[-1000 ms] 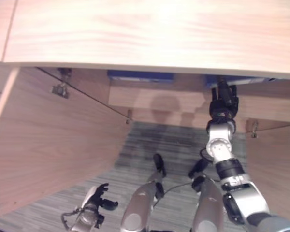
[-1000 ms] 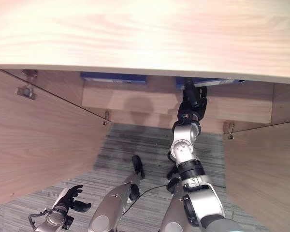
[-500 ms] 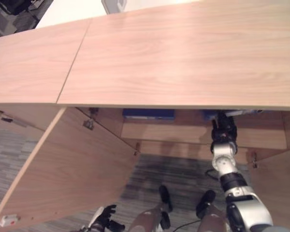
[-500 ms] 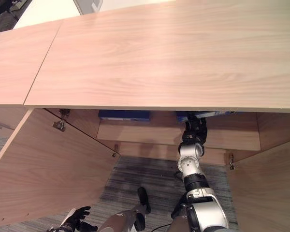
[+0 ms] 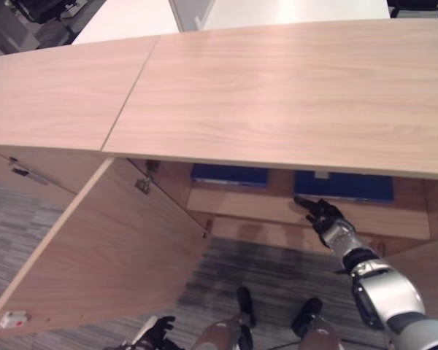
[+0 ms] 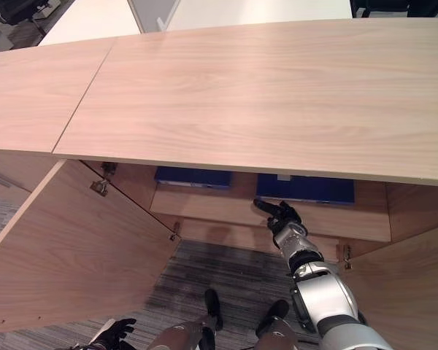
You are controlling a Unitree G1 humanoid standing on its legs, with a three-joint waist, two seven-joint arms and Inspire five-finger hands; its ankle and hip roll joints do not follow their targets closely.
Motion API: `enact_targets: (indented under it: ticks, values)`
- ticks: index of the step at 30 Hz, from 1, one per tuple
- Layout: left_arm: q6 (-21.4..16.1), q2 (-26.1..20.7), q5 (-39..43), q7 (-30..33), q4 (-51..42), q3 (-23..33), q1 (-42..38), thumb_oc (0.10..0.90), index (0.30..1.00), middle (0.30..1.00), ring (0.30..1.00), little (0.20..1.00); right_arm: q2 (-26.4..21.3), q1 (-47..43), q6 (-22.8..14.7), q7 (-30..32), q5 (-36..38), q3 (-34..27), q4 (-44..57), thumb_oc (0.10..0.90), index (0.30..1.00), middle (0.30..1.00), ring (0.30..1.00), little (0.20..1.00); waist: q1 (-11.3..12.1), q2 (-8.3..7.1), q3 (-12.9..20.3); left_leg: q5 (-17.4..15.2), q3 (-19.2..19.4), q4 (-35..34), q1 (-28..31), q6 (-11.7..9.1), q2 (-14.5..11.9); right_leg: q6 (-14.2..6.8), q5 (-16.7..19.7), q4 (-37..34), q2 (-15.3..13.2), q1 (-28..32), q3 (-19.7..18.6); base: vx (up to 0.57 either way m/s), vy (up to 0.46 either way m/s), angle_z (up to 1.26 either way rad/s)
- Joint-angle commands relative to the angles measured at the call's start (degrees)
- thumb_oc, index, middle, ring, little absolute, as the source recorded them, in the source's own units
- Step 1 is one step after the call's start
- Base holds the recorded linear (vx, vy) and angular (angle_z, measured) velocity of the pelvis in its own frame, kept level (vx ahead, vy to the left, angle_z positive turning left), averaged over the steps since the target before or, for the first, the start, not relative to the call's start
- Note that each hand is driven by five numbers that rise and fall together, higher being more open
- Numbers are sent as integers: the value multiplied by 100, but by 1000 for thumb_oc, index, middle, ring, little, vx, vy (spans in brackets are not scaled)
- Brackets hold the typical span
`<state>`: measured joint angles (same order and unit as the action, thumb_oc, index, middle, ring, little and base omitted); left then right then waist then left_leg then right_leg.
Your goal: Put the empty folder in the office cabinet
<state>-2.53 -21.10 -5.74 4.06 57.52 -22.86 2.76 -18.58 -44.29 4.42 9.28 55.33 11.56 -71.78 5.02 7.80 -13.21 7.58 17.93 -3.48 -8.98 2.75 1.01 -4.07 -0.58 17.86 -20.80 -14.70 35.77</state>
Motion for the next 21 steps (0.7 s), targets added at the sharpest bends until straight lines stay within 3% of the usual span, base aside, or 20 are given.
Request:
enact_targets:
  ticks: [1,9,17,21]
  values:
    - [-2,-552,-111,-16,101,-22,-165,800,900,900,900,900,40,-508,-46,-432,-350,52,-90,800,900,900,900,900,214,-339,181,-823,-118,201,473,-472,-167,-597,829,-717,8,186,-112,12,-1,12]
    - [56,-482,-304,-166,-12,-70,-282,800,900,900,900,900,172,-3,105,-699,-755,-97,-621,800,900,900,900,900,313,-333,277,-903,-201,238,623,-409,-120,-620,791,-651,-64,409,26,29,6,5]
    - [78,-623,-348,-313,-602,40,-24,800,900,900,900,900,-171,-86,294,-904,-2841,500,-965,800,900,900,900,900,332,-369,323,-898,-202,234,629,-389,-104,-626,826,-712,-59,469,78,0,0,0]
    - [78,-718,-323,-375,-896,93,123,800,900,900,900,900,-300,-190,282,-900,-3126,576,-961,800,900,900,900,900,336,-392,323,-884,-210,212,627,-391,-103,-636,843,-749,-37,488,95,0,0,0]
